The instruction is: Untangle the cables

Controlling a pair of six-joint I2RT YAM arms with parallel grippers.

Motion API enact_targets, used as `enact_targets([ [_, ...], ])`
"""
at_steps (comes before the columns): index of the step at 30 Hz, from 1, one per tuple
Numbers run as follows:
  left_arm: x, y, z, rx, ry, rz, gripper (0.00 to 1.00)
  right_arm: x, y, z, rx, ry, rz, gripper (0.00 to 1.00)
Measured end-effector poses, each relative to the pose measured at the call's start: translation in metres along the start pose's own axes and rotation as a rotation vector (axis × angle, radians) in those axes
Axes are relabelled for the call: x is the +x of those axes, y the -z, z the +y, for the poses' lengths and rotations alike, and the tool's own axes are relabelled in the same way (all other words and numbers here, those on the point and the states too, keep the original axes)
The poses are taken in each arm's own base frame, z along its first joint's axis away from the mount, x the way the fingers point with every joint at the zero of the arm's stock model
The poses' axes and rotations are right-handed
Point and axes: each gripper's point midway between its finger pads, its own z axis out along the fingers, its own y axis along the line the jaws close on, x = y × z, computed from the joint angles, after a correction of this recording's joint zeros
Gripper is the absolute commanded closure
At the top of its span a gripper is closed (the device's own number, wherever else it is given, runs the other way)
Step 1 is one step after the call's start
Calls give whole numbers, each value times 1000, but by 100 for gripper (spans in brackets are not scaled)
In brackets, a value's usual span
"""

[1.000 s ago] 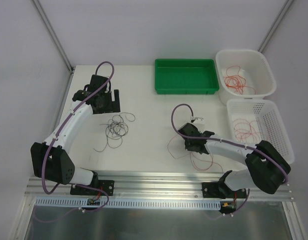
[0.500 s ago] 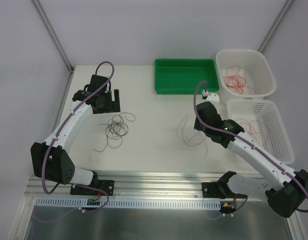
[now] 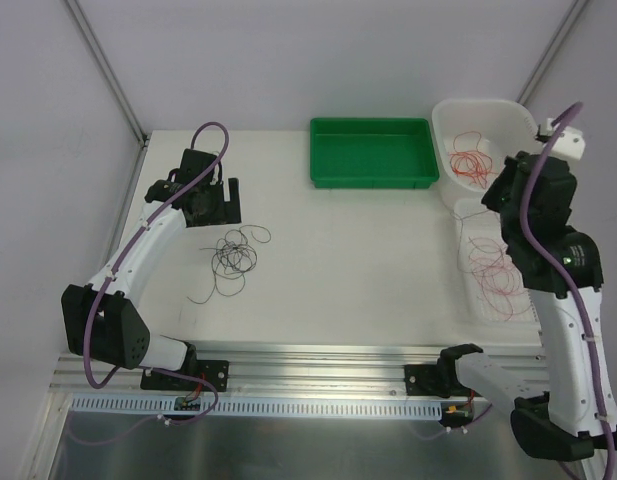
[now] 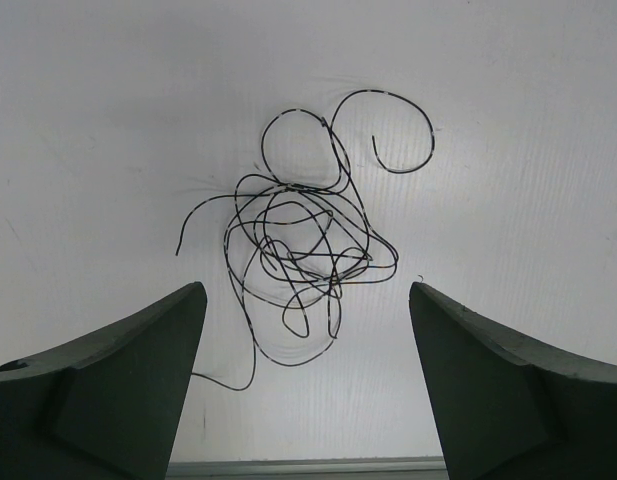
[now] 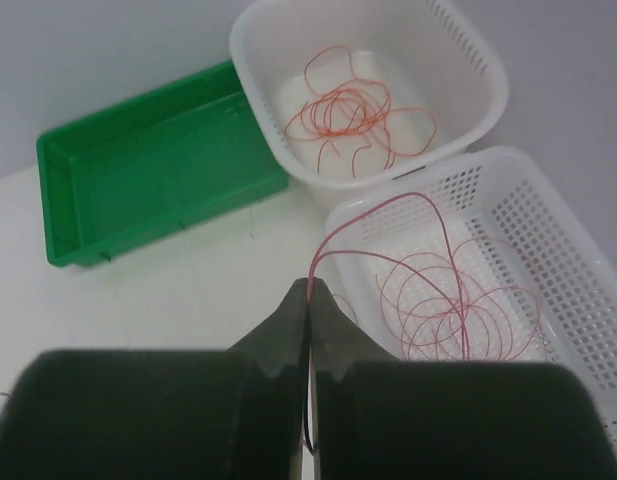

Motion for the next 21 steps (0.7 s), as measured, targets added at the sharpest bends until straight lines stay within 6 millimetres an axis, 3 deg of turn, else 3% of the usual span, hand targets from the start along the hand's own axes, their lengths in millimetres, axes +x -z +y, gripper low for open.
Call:
enact_targets([
  [5, 0, 0, 0, 1, 0, -1, 17, -58, 20, -29, 74, -84, -136, 99],
  [10, 0, 0, 0, 0, 0, -1, 16, -66, 14, -61, 199, -139, -161, 99],
  [14, 0, 0, 0, 0, -1, -1, 16, -38, -14, -87, 311, -188, -101, 99],
  [18, 0, 0, 0, 0, -1, -1, 16, 14, -51, -113, 411, -257, 18, 99],
  [21, 0, 0, 0, 0, -1, -1, 16, 54, -68, -132, 474, -323, 101, 98],
])
